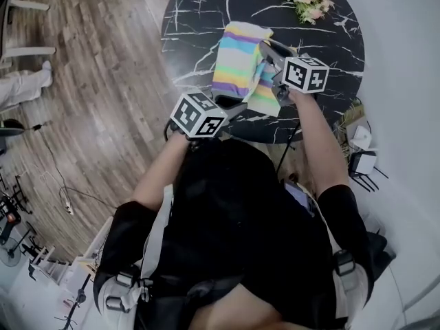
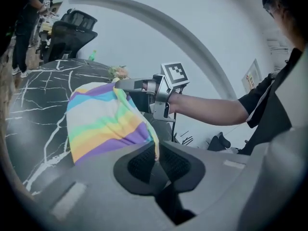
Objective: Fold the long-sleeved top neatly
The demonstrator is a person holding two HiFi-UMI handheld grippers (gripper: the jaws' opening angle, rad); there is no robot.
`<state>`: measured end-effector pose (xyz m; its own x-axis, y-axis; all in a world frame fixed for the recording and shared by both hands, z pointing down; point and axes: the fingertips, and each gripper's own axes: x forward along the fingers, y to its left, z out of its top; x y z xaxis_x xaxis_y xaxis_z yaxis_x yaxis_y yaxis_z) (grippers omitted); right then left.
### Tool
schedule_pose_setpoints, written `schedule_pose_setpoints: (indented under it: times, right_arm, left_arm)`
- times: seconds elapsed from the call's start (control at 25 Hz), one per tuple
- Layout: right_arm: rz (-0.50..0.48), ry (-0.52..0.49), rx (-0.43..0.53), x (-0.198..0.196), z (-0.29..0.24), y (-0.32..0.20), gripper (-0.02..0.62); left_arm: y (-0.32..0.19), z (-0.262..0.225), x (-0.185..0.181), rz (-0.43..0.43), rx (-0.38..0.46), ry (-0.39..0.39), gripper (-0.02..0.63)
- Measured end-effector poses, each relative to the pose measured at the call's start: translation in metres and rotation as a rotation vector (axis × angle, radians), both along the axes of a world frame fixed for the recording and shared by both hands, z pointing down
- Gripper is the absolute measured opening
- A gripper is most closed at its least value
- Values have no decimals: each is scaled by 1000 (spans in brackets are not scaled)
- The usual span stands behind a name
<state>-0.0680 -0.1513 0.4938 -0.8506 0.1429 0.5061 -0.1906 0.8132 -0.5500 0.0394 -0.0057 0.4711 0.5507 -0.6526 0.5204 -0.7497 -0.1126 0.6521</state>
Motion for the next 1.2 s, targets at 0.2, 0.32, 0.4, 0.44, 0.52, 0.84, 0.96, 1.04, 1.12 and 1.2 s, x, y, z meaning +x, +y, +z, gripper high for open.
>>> schedule_pose_setpoints:
  times: [0.2, 0.32, 0.4, 0.44, 0.52, 0.84, 0.96, 1.04, 1.12, 1.2]
  right_arm:
    - [-5, 12, 9, 50, 15, -21, 58]
    - [-8, 14, 21, 70, 20, -33, 58]
    - [-16, 10, 30, 80, 20, -41, 59]
    - [-24, 12, 39, 85, 21, -44, 60]
    - [-51, 22, 54, 93, 24, -50, 60]
    - [-74, 109, 102, 119, 53, -70, 104]
    - [-69, 143, 127, 132, 60, -80, 148]
    - [-63, 147, 134, 136, 60, -84, 162]
    - [-58, 147, 167, 138, 57, -88, 170]
    - [-51, 136, 214, 136, 49, -92, 170]
  left_arm:
    - [-20, 15, 49, 18, -61, -27, 34]
    - [-33, 20, 68, 3, -79, -41, 34]
    - [-40, 22, 78, -17, -98, -45, 35]
    - [-44, 24, 83, -27, -108, -39, 35]
    - [-49, 28, 96, -32, -125, -18, 38]
    - [-62, 39, 124, 23, -156, -19, 96]
    - [-60, 38, 127, 24, -147, -11, 103]
    - [-60, 39, 124, 15, -149, -14, 103]
    - [-60, 39, 118, 6, -149, -19, 103]
    - [-60, 35, 108, -16, -142, -35, 103]
